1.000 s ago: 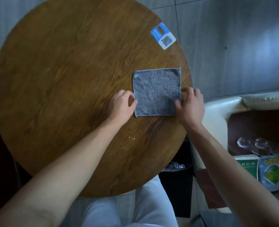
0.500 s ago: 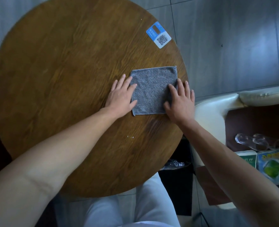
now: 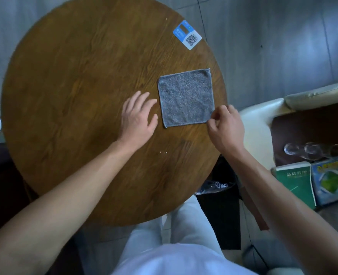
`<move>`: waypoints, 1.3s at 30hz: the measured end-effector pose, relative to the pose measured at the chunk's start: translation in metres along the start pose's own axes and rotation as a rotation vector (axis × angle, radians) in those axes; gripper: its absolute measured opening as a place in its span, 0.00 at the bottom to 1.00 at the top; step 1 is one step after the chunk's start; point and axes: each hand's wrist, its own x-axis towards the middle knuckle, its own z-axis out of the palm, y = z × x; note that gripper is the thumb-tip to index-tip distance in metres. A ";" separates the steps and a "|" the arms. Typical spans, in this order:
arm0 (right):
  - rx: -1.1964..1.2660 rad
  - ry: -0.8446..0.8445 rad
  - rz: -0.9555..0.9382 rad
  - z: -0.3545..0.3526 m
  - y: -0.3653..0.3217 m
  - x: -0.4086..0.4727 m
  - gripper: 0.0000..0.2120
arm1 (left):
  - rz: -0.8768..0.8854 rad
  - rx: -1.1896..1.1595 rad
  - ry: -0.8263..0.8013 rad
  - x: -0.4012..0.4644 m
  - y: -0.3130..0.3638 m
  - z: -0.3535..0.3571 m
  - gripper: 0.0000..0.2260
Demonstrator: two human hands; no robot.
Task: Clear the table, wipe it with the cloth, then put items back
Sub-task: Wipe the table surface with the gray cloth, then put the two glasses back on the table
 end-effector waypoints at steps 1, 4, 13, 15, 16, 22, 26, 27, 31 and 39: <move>-0.003 0.004 0.001 0.002 0.002 -0.011 0.08 | -0.007 0.012 -0.015 -0.009 -0.002 -0.003 0.21; -0.055 -0.045 -0.047 0.008 0.006 -0.042 0.19 | -0.018 0.050 -0.042 -0.035 -0.007 -0.012 0.26; -0.228 -0.104 -0.087 0.001 0.007 -0.145 0.31 | -0.001 0.116 -0.001 -0.119 -0.005 -0.034 0.31; -0.239 -0.056 -0.083 -0.002 0.008 -0.172 0.32 | 0.017 0.117 0.027 -0.139 -0.001 -0.037 0.32; -0.242 -0.036 -0.080 -0.003 0.010 -0.185 0.33 | 0.023 0.110 0.039 -0.149 0.001 -0.038 0.32; -0.371 -0.010 -0.031 -0.028 0.039 -0.252 0.37 | 0.052 0.013 0.031 -0.193 0.028 -0.020 0.34; -0.451 0.023 -0.003 -0.055 0.063 -0.280 0.41 | 0.100 -0.036 0.049 -0.211 0.049 0.001 0.33; -0.464 0.025 0.013 -0.061 0.068 -0.284 0.41 | 0.104 -0.044 0.063 -0.213 0.054 0.004 0.33; -0.508 0.028 0.029 -0.081 0.088 -0.301 0.43 | 0.136 -0.071 0.086 -0.219 0.078 0.011 0.34; -0.543 0.063 0.004 -0.134 0.193 -0.300 0.45 | 0.104 -0.009 0.163 -0.217 0.111 0.029 0.34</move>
